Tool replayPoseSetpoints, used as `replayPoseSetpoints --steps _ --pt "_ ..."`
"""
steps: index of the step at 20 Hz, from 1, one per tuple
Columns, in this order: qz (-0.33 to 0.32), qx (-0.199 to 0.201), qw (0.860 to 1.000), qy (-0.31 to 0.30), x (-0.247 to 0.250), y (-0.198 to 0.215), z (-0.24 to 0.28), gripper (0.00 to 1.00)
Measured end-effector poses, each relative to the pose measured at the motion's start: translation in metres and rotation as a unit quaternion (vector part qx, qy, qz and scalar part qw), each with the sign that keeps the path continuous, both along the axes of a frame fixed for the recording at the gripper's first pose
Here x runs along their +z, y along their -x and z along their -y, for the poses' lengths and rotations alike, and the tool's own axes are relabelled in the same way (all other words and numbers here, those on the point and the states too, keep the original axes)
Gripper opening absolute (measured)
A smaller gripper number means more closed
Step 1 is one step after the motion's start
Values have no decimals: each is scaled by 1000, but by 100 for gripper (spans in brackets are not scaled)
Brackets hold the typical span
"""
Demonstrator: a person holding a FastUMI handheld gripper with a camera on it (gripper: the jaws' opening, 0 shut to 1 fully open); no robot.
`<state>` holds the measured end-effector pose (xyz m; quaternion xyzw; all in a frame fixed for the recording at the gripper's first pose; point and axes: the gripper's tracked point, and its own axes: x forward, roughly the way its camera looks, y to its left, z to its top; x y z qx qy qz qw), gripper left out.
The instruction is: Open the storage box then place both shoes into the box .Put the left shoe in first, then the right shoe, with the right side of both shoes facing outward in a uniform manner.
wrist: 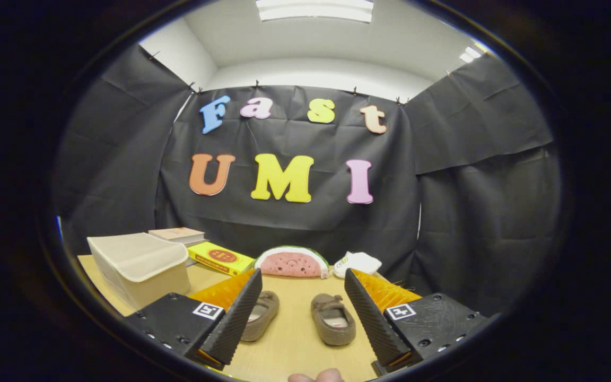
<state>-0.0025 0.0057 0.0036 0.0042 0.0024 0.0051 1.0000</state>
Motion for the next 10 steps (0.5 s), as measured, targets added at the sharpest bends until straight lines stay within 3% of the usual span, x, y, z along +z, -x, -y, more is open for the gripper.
replayPoseSetpoints --steps 4,10 --pt "-9 17 1000 -12 -7 -6 -12 95" --pt "-19 82 995 -50 -14 -17 -63 95"
